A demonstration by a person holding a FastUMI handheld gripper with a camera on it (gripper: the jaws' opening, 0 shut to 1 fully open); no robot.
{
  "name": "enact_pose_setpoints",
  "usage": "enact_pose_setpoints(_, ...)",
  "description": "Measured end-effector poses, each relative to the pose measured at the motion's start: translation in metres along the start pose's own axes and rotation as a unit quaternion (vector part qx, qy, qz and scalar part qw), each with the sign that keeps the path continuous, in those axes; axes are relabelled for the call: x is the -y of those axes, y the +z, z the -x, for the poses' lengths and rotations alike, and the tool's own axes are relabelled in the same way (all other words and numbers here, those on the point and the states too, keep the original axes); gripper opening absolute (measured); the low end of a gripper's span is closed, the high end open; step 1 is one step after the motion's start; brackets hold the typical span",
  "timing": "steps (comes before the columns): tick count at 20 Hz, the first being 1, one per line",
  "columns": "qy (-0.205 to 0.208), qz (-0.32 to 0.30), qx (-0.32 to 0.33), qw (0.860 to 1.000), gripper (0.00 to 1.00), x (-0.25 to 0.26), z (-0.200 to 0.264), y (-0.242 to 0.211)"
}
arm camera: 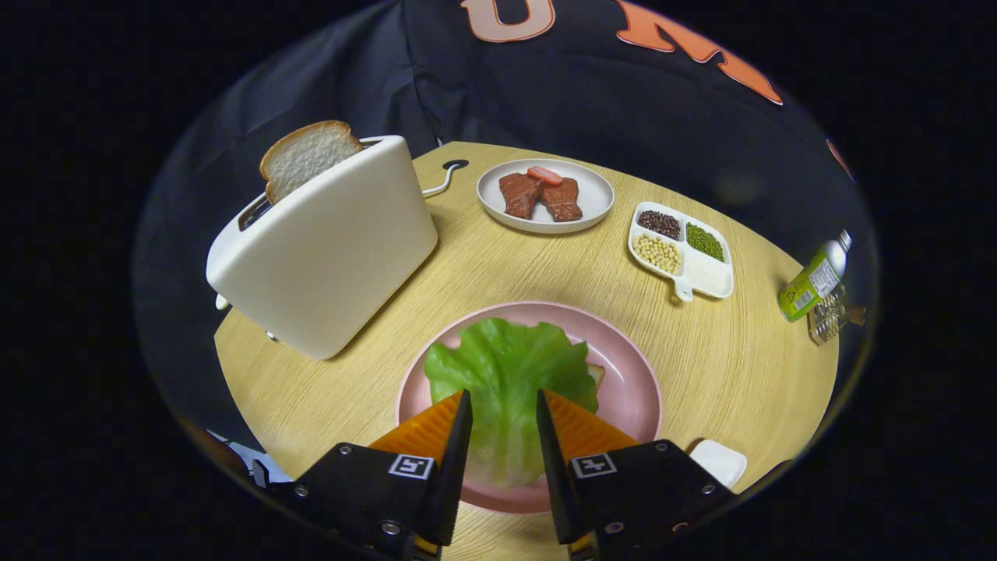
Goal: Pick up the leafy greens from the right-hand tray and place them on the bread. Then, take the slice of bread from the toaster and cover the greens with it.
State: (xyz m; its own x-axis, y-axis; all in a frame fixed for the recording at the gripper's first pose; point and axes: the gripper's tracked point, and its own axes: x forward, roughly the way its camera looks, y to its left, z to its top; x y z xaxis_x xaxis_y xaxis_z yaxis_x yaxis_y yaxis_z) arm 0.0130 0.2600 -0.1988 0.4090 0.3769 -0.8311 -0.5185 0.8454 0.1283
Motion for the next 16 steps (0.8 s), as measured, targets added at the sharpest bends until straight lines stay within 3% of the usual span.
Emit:
enact_pose_setpoints(5, 0.008, -0.029, 0.021, 0.999, 0.63, 0.003, 0.014, 0.012)
enact_pose_setpoints(10, 0.024, -0.053, 0.052, 0.997, 0.89, -0.004, 0.039, 0.037)
enact_pose_setpoints(16, 0.033, -0.051, 0.067, 0.996, 0.98, -0.016, 0.061, 0.065)
